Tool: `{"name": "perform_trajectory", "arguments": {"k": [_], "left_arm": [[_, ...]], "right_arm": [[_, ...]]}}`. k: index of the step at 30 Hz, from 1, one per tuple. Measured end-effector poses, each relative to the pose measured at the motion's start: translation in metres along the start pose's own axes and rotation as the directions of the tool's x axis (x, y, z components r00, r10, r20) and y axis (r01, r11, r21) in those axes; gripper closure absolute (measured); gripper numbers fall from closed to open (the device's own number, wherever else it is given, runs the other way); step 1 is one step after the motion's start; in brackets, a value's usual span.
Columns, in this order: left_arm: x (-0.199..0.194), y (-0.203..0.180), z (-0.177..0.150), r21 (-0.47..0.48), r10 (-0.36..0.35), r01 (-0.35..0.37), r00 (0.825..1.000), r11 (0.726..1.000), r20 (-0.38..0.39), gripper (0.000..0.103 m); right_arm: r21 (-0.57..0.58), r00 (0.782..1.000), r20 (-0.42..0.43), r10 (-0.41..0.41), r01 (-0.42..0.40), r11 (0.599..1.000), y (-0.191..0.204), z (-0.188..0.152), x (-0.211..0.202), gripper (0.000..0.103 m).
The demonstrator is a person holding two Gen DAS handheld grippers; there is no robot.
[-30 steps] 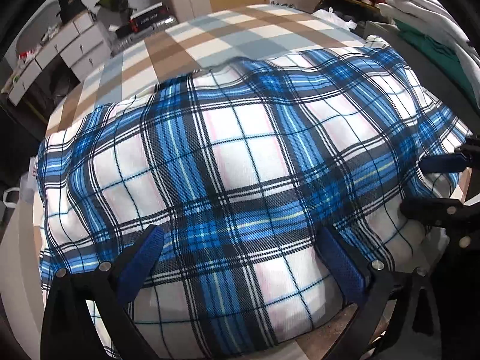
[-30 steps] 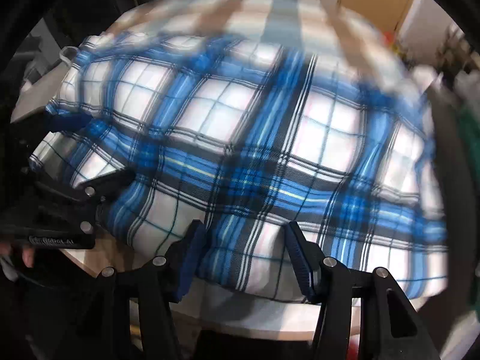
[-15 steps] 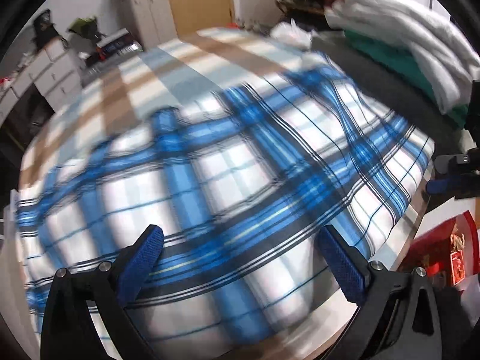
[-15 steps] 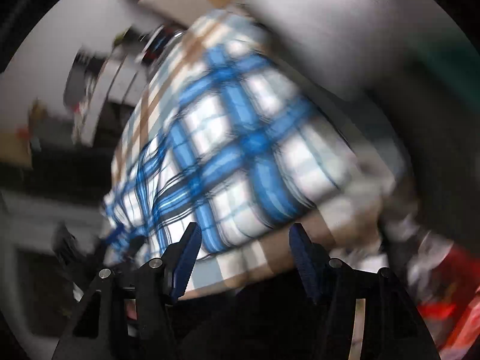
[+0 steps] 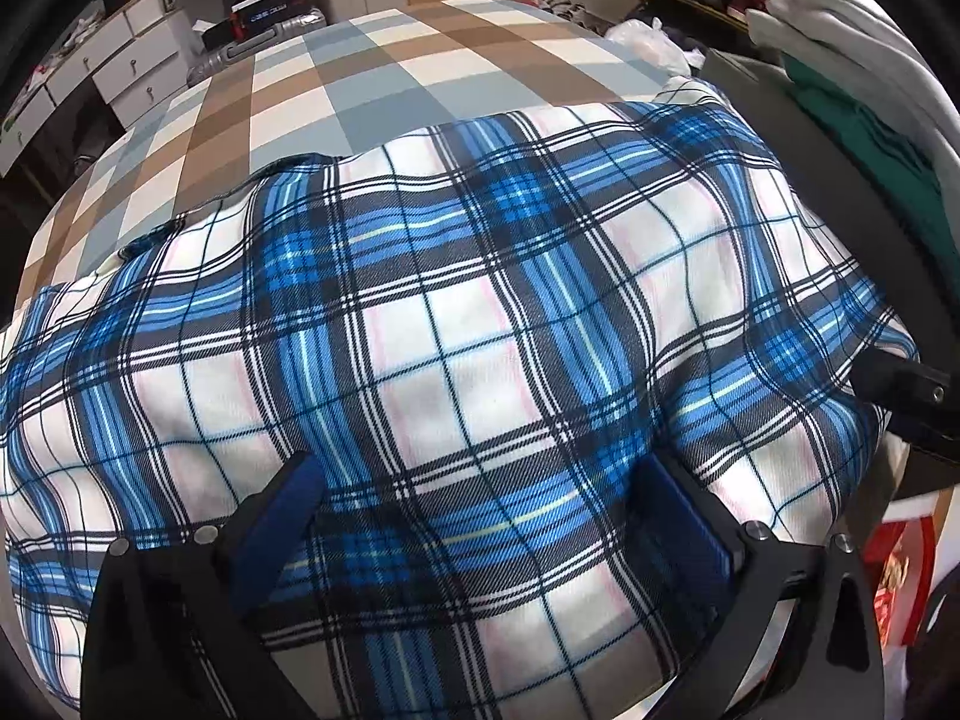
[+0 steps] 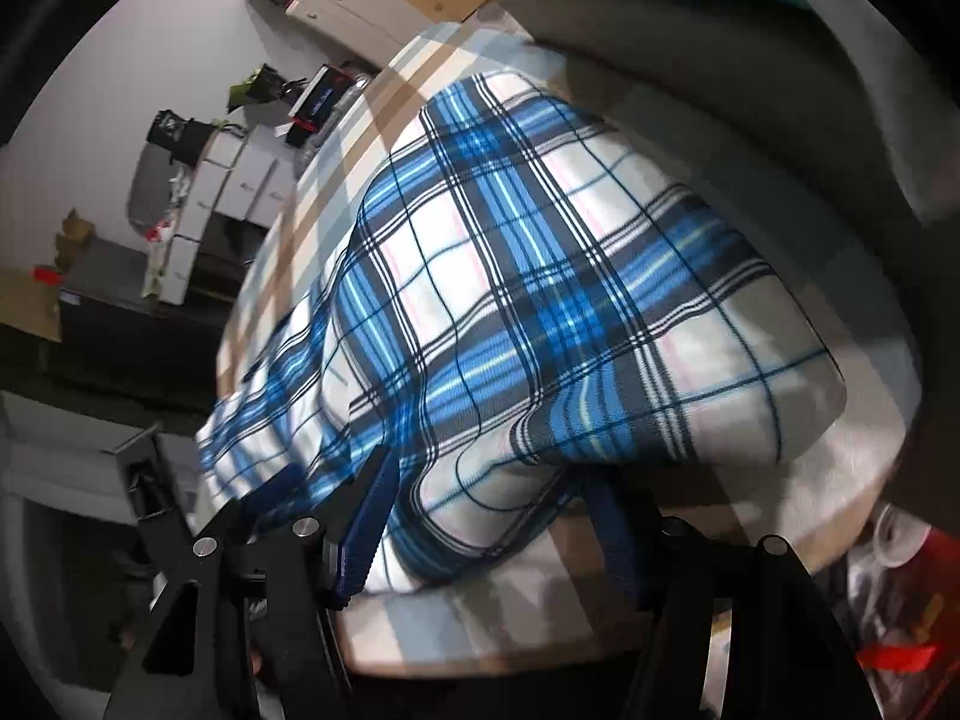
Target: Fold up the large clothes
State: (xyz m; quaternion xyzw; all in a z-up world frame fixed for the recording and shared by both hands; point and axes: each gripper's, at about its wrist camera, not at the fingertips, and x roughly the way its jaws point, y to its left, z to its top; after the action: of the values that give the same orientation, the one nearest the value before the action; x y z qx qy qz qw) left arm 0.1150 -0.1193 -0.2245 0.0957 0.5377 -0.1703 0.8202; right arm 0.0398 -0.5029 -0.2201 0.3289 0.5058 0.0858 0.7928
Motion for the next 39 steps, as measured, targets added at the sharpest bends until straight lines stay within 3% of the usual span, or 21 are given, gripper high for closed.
{"name": "perform_trajectory", "arguments": {"k": [2,7,11,14,16,21,24,25,26,27,32,36,38,39], "left_arm": [[-0.004,-0.005,-0.001,-0.009,-0.006,0.006,1.0,1.0,0.017,0.001],[-0.001,-0.009,0.013,-0.019,-0.037,0.037,0.999,0.999,0.038,0.001],[-0.003,-0.003,0.017,-0.053,-0.086,0.087,0.996,0.995,0.019,0.001],[-0.004,0.002,0.018,-0.057,-0.121,0.122,0.993,0.991,0.008,0.001],[-0.005,0.003,0.017,-0.058,-0.133,0.133,0.991,0.989,0.005,0.001],[-0.006,0.0,0.012,-0.034,-0.137,0.137,0.991,0.99,-0.004,0.001],[-0.007,0.002,0.011,-0.026,-0.144,0.144,0.99,0.989,-0.01,0.001],[-0.008,0.002,0.01,-0.025,-0.147,0.146,0.989,0.989,-0.013,0.001],[-0.008,0.004,0.009,-0.024,-0.15,0.149,0.989,0.988,-0.016,0.001],[-0.009,0.004,0.009,-0.023,-0.153,0.153,0.988,0.988,-0.018,0.001],[-0.009,0.007,0.009,-0.01,-0.164,0.164,0.986,0.986,-0.031,0.001],[-0.009,0.006,0.008,0.011,-0.154,0.154,0.988,0.988,-0.026,0.001],[-0.01,0.008,0.007,0.005,-0.161,0.161,0.987,0.987,-0.026,0.001],[-0.011,0.009,0.007,-0.001,-0.165,0.165,0.986,0.986,-0.026,0.001]], "right_arm": [[-0.04,0.999,0.048,-0.02,0.022,0.999,0.011,0.007,0.002,0.041],[-0.259,0.966,0.249,0.068,-0.001,0.966,0.047,0.013,-0.041,0.039],[-0.229,0.982,0.188,0.025,0.019,0.973,0.031,0.002,-0.041,0.035],[-0.116,0.992,0.124,-0.016,0.03,0.993,0.004,-0.006,-0.038,0.033],[-0.016,0.997,0.069,0.03,-0.029,0.999,-0.016,-0.011,-0.032,0.033],[0.1,0.999,0.028,0.035,-0.038,0.994,-0.029,-0.005,-0.013,0.033],[0.225,0.994,0.024,0.106,-0.109,0.968,-0.029,-0.001,-0.007,0.03],[0.219,0.985,0.0,0.17,-0.166,0.962,-0.02,0.004,0.001,0.03],[0.209,0.985,-0.014,0.17,-0.164,0.964,-0.015,0.007,0.005,0.03],[0.205,0.992,-0.026,0.126,-0.119,0.972,-0.011,0.008,0.01,0.029],[0.254,0.998,0.034,0.056,-0.063,0.965,0.003,0.016,0.017,0.027],[0.146,0.994,0.104,-0.023,0.008,0.989,0.024,0.018,0.024,0.027],[0.057,0.978,0.195,-0.078,0.068,0.996,0.036,0.014,0.019,0.028],[0.029,0.963,0.26,-0.065,0.059,0.998,0.039,0.01,0.012,0.029]]}}
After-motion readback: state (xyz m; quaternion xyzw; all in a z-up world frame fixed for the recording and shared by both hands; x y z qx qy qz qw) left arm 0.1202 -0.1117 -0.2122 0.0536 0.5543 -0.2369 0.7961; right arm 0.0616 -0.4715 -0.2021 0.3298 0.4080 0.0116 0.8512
